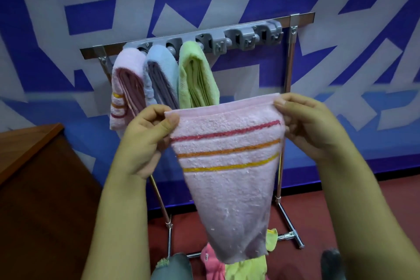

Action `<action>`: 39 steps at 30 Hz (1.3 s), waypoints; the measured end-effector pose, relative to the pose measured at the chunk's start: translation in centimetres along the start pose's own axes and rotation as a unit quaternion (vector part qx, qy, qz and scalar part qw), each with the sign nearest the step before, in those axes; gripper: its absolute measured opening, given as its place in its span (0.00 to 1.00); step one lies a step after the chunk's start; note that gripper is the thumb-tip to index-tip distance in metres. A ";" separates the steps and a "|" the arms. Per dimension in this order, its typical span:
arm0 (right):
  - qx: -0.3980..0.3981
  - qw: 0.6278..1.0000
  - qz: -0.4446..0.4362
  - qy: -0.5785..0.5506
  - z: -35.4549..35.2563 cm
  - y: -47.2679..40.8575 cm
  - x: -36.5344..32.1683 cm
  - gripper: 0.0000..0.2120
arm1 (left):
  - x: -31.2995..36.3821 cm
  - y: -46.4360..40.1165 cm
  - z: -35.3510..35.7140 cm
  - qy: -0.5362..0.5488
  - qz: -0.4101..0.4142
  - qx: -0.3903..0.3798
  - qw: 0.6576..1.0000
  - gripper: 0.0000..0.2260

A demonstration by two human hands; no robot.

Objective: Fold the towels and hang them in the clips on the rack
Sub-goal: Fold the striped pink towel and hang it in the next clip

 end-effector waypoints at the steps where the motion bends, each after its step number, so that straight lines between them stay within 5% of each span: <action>1: 0.018 0.999 0.030 -0.002 0.0 -0.1 0.7 0.08 | -0.9 -0.4 0.0 0.011 -0.044 0.012 0.999 0.04; 5: 0.074 0.993 0.076 0.046 -0.3 -0.2 3.5 0.09 | -3.7 -0.9 0.8 0.034 -0.137 0.082 0.987 0.08; 10: 0.133 0.982 0.025 0.133 0.2 0.3 4.2 0.10 | -4.4 0.1 3.0 0.055 -0.126 0.094 0.986 0.09; 19: 0.030 0.966 -0.066 0.247 4.3 3.0 2.9 0.04 | -2.9 2.4 7.1 -0.014 -0.060 0.065 0.996 0.03; 39: 0.042 0.906 -0.218 0.361 5.0 4.0 2.4 0.09 | -1.1 5.0 7.9 -0.045 -0.047 0.030 0.997 0.14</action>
Point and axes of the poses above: each hand's wrist, its own y-axis away from the middle knuckle, its own z-axis out of the palm, x = y × z, the point moved 3 cm from there along -y, towards the middle knuckle, and after that the axes turned 9 degrees about -z, right-handed, at the moved point
